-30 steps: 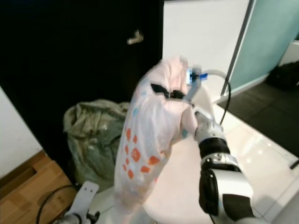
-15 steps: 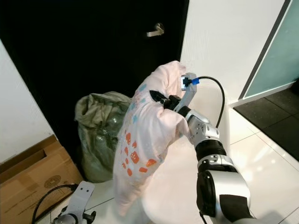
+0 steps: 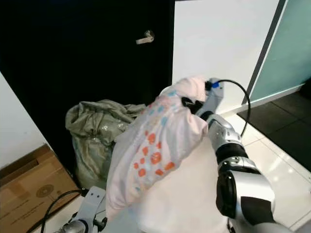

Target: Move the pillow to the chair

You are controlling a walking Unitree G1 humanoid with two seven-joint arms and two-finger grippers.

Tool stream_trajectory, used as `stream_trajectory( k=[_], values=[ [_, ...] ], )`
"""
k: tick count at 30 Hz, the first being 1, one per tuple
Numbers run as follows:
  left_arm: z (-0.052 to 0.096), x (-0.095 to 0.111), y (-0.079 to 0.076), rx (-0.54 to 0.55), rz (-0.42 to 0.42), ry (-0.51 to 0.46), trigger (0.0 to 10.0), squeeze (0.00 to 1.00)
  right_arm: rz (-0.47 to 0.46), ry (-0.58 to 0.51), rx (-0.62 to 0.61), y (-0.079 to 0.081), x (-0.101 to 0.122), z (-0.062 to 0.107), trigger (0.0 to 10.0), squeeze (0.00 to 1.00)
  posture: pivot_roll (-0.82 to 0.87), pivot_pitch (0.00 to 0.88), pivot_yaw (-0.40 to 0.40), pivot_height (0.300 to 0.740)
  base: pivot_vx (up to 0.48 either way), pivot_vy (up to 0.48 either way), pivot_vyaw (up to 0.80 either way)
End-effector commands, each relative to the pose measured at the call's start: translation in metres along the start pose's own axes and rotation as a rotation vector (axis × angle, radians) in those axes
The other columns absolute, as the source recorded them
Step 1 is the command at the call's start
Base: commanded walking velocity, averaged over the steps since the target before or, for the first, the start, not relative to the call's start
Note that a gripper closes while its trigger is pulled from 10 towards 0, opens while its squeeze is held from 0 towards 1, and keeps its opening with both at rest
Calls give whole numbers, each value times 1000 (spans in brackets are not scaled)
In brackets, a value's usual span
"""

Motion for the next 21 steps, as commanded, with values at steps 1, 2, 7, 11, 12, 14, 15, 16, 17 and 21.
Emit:
stream_trajectory(
  k=[1,2,7,11,12,14,15,16,17,21],
  values=[
    [1,-6,4,10,4,19,10000,0,64,74,-96,-14,-14,3,10000,0,-84,63,-26,740,0,0,0],
    [1,-6,6,16,8,18,10000,0,81,95,-126,-19,-19,5,10000,0,-84,63,-26,740,0,0,0],
    [1,-6,8,20,11,17,10000,0,124,168,-204,-31,-37,11,10000,0,-79,66,-28,740,0,0,0],
    [1,-7,9,9,-8,23,10000,0,146,216,-235,-33,-48,13,10000,0,-81,65,-25,740,0,-220,0],
    [1,-7,9,9,-8,23,10000,0,146,216,-235,-33,-48,13,10000,0,-81,65,-25,740,0,-469,0],
    [2,-8,10,10,-6,25,10000,0,148,222,-233,-31,-50,13,10000,0,-81,63,-26,740,0,-469,0],
    [2,-8,10,10,-6,25,10000,0,148,222,-233,-31,-50,13,10000,0,-81,63,-26,740,0,-469,0],
    [2,-8,12,17,-1,27,10000,0,148,223,-234,-31,-50,12,10000,0,-80,62,-27,740,0,-469,0],
    [2,-8,12,17,-1,27,10000,0,148,223,-234,-31,-50,12,10000,0,-80,62,-27,740,0,-469,0],
    [2,-11,14,28,8,33,10000,0,147,221,-258,-34,-51,13,10000,0,-80,57,-31,740,0,0,0]
  ],
)
Point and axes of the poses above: a point about 5 cm out from each wrist's last joint towards the gripper, its own z axis pointing back from the gripper into the wrist, its own x axis along the axis of the wrist's last joint, y = z × x, the point moved 6 cm from there along -z, pointing out of the wrist towards the gripper, and after that the axes turned 9 degrees about z, right-handed, at the moved point
